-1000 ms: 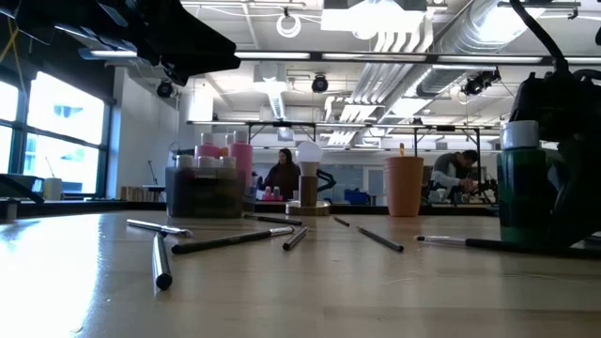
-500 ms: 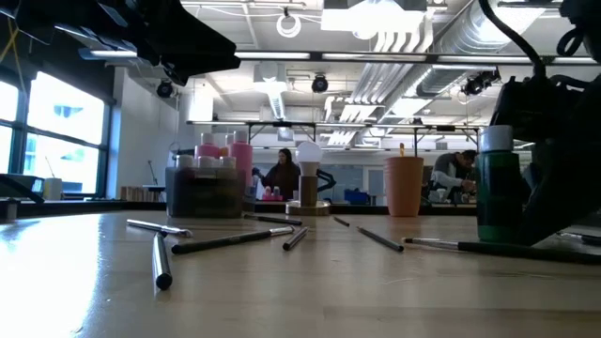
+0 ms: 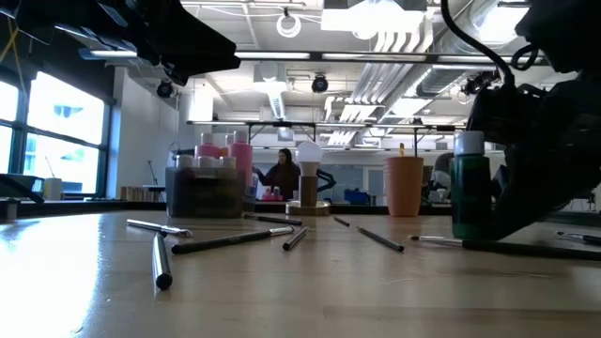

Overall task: Pick & Place Paint Supplies
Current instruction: Put the small green paint bottle into the gray bin

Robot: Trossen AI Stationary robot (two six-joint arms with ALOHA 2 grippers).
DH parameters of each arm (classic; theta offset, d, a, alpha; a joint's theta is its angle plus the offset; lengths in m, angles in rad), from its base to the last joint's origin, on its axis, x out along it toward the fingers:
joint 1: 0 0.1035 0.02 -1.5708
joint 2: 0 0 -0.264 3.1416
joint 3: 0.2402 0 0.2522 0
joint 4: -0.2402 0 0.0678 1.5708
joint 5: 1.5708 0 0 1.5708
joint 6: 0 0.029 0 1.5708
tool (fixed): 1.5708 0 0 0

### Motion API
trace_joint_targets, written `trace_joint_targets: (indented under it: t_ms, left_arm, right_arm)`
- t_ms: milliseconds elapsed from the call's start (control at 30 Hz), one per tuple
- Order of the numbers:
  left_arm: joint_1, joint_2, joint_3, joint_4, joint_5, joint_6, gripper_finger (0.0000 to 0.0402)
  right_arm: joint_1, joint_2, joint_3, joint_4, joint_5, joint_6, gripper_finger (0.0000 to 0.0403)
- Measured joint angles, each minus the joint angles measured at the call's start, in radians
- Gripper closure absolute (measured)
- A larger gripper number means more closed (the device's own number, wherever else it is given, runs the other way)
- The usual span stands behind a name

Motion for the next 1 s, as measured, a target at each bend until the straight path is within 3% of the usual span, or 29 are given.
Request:
trace_joint_targets:
  t_ms: [667, 1000]
  left_arm:
    - [0.0, 0.0, 0.0, 0.0, 0.0, 0.0, 0.0242]
    - [0.0, 0.0, 0.0, 0.0, 0.0, 0.0, 0.0242]
  right_arm:
    - [-0.041, 0.0, 0.0, 0.001, -0.025, -0.042, 0.0401]
    - [-0.124, 0.0, 0.0, 0.007, -0.104, -0.099, 0.0401]
